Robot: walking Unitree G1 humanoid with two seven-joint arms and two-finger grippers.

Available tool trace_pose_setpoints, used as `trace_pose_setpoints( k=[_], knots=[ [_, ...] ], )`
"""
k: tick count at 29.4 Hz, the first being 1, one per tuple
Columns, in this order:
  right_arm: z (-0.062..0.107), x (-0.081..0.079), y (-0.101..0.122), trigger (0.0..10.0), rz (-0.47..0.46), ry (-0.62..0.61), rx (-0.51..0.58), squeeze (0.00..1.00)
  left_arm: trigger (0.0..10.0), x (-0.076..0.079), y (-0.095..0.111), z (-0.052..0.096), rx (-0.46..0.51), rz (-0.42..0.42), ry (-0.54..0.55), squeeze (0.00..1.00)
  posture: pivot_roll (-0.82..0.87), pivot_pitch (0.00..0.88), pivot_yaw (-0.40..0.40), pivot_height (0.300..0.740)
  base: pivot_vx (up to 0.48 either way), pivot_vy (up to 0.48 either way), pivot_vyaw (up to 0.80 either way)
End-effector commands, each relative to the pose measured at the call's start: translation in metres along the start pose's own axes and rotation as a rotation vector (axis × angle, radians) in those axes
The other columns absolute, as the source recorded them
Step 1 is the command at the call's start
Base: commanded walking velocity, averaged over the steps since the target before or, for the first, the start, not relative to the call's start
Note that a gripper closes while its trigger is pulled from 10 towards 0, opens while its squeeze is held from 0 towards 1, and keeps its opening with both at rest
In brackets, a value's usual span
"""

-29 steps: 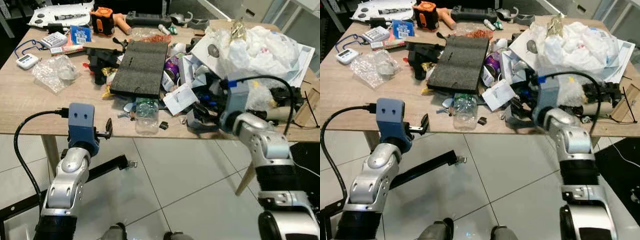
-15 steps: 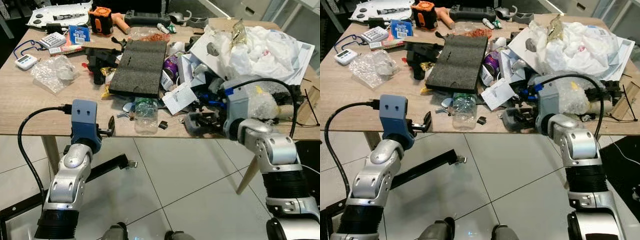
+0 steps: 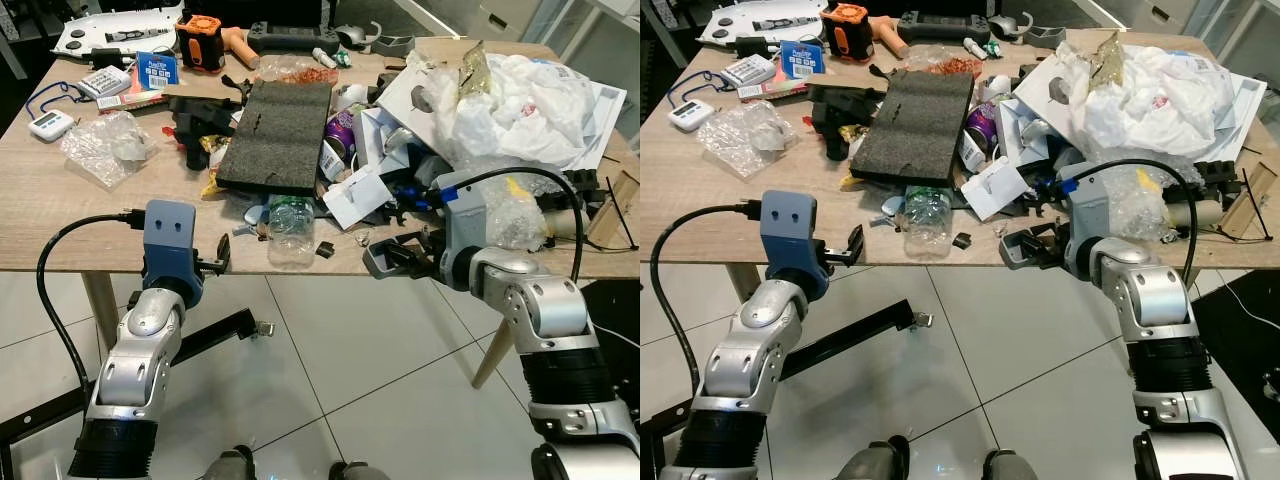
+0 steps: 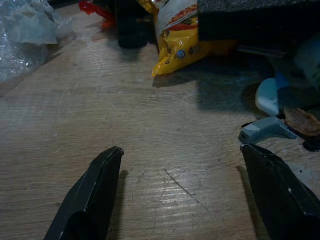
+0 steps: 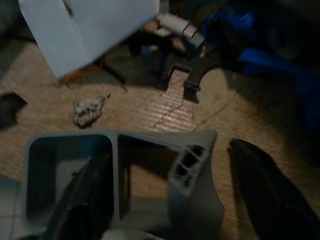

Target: Picking trash to rubbish bin

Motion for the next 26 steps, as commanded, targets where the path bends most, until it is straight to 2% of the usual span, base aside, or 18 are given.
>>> trace_pose_setpoints(
  k=[1, 14, 19, 21, 22, 24, 26],
  knots=[
    [-0.004, 0.005, -0.023, 0.0, -0.041, -0.028, -0.081, 0.00, 10.0, 0.000, -0.008, 0.001, -0.037, -0.016, -0.003, 0.00, 0.04, 0.280, 0.005, 0.740, 0.000, 0.000, 0.00],
    [0.001, 0.025, 0.002, 0.0, -0.097, -0.121, 0.077, 0.00, 10.0, 0.003, -0.010, 0.002, -0.038, -0.010, -0.006, 0.00, 0.02, 0.279, 0.005, 0.740, 0.000, 0.000, 0.00],
    [0.005, 0.026, 0.031, 0.0, -0.155, -0.094, 0.265, 0.00, 10.0, 0.002, -0.010, 0.002, -0.038, -0.011, -0.003, 0.00, 0.02, 0.277, 0.006, 0.740, 0.000, 0.000, 0.00],
    [0.010, 0.028, 0.051, 0.0, -0.262, -0.060, 0.381, 0.00, 10.0, 0.002, -0.010, 0.003, -0.038, -0.011, -0.002, 0.00, 0.02, 0.277, 0.006, 0.740, 0.000, 0.000, 0.00],
    [0.017, 0.033, 0.071, 0.0, -0.378, -0.012, 0.495, 0.00, 10.0, 0.001, -0.010, 0.002, -0.037, -0.010, 0.001, 0.00, 0.02, 0.280, 0.002, 0.740, 0.000, 0.000, 0.00],
    [0.022, 0.036, 0.085, 0.0, -0.467, 0.039, 0.575, 0.00, 10.0, 0.001, -0.009, 0.001, -0.035, -0.006, 0.003, 0.00, 0.02, 0.280, 0.002, 0.740, 0.000, 0.000, 0.00],
    [0.024, 0.036, 0.090, 0.0, -0.500, 0.061, 0.606, 0.00, 10.0, 0.001, -0.008, 0.001, -0.033, -0.004, 0.004, 0.00, 0.02, 0.280, 0.002, 0.740, 0.000, 0.000, 0.00]
  ],
)
Point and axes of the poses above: a point about 5 cm out from each wrist's last joint towards the gripper, its own z axis pointing back from the gripper into the wrist, its own y axis along the axis of the wrist's last joint, x = y × z, the point moved 1 cm from there along -z, pointing out of the wrist towards the gripper, and after that the axes turned 3 degrees about -z, right-handed, at the moved point
